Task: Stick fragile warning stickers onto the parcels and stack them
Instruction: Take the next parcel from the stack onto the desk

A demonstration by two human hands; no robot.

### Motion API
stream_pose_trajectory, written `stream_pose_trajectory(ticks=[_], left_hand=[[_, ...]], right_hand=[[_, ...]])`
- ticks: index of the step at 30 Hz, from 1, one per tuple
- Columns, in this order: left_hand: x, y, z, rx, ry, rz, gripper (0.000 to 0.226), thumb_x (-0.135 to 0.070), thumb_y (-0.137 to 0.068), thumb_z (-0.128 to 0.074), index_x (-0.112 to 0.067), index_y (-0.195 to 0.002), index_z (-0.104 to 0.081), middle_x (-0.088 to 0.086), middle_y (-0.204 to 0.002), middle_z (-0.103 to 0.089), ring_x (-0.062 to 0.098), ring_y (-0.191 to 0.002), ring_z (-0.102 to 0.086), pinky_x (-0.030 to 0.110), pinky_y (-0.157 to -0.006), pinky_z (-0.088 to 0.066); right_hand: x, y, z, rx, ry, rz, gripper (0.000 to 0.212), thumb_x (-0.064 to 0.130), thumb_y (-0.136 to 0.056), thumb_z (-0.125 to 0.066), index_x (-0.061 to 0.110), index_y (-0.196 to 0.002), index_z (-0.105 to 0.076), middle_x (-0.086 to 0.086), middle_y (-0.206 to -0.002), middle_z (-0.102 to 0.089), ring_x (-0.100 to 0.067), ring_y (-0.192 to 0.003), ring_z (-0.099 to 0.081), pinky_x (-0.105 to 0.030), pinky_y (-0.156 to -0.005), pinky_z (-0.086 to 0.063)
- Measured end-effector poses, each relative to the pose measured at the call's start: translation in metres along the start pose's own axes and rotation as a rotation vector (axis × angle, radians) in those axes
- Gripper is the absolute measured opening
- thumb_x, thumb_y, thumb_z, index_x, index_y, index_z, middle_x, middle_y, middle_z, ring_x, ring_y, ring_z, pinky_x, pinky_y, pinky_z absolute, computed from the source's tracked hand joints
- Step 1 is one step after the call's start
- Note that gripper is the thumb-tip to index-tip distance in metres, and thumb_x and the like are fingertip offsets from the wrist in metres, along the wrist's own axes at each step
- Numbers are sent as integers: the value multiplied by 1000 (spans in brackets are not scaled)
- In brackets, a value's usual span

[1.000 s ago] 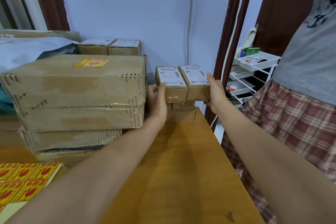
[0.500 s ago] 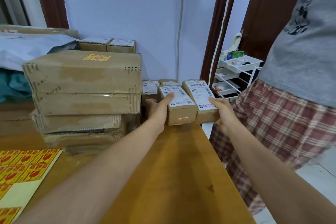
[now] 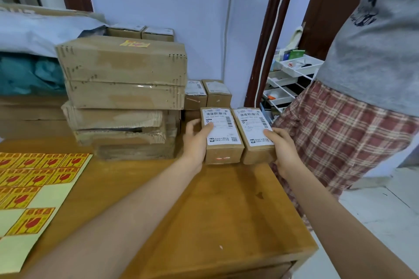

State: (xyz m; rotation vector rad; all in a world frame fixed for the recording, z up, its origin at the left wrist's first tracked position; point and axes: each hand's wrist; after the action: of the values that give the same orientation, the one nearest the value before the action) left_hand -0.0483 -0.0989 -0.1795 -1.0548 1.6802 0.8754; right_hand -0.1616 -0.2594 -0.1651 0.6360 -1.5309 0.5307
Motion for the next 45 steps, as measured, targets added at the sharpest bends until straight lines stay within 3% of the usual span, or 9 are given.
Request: stream_pose_trajectory(ticks=[4, 9, 16, 24, 29, 32, 37, 42, 45], left_hand=[[6, 19, 12, -33, 19, 1, 19, -25, -89, -64, -24, -103, -52, 8, -99, -68, 23, -81, -65, 36, -69, -54], [6, 47, 27, -48, -2, -12, 16, -27, -89, -64, -25, -98, -52, 5, -95, -68, 21, -78, -65, 31, -61, -50], [9, 91, 55, -34, -75, -63, 19, -24, -91, -61, -21, -106, -49, 2, -93, -65, 17, -79, -66, 33, -68, -54], [13, 117, 93, -126, -242, -83, 14, -31, -90, -62, -21, -93, -52, 5, -93, -65, 20, -83, -66, 34, -69, -52], [3, 119, 125, -206, -336, -107, 18, -35, -88, -64, -20, -90, -54, 3, -92, -66, 20, -85, -66, 40, -75, -53], [-4, 118, 145, -242, -370, -109, 18, -35, -88, -64, -19, -87, -55, 2, -89, -65, 19, -82, -65, 37, -70, -52], [-10, 110, 175, -288, -390, -41, 19, -36, -89, -62, -19, -95, -55, 5, -96, -67, 22, -87, -67, 43, -80, -56], [-17, 103, 193, -262, -382, 27, 28, -31, -90, -63, -15, -112, -57, 3, -97, -69, 18, -85, -66, 27, -64, -51], [-21, 101, 197, -211, -409, 39, 31, -27, -89, -64, -14, -117, -57, 5, -104, -69, 21, -92, -66, 33, -76, -54]], right_hand=[[-13, 25, 2, 7, 23, -22, 6, 24, -93, -59, 23, -97, -54, -5, -108, -65, -19, -92, -64, -42, -86, -51], [-21, 58, 3, 52, 28, -72, 11, 22, -93, -58, 21, -101, -51, -4, -110, -64, -20, -93, -63, -47, -90, -49], [-24, 99, 3, 133, 36, -104, 16, 22, -94, -56, 18, -107, -48, 0, -98, -66, -14, -83, -63, -31, -71, -49], [-40, 125, -11, 186, 172, -76, 15, 27, -93, -59, 20, -100, -48, -3, -100, -63, -18, -90, -62, -33, -78, -45], [-45, 139, -42, 223, 221, -59, 21, 27, -94, -56, 15, -110, -47, -1, -95, -59, -14, -86, -60, -29, -68, -43], [-48, 145, -60, 260, 244, -44, 24, 27, -95, -55, 14, -113, -47, 2, -92, -58, -12, -85, -59, -26, -66, -41], [-49, 152, -84, 329, 296, -30, 22, 30, -96, -52, 18, -115, -53, 1, -105, -64, -11, -95, -61, -25, -72, -44], [-50, 155, -102, 390, 335, -16, 41, 29, -96, -53, 17, -135, -46, 2, -123, -59, -12, -108, -57, -22, -82, -46], [-50, 158, -109, 408, 369, 24, 50, 25, -95, -55, 15, -142, -39, 5, -126, -57, -11, -111, -55, -23, -86, -44]])
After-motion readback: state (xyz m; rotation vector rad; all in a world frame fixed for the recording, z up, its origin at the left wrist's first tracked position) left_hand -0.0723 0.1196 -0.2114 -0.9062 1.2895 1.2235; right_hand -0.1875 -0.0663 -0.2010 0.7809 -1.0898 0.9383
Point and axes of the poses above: each hand's wrist, its own y-axis away from the middle knuckle, its own z-axis out of the back of the hand, x = y × z
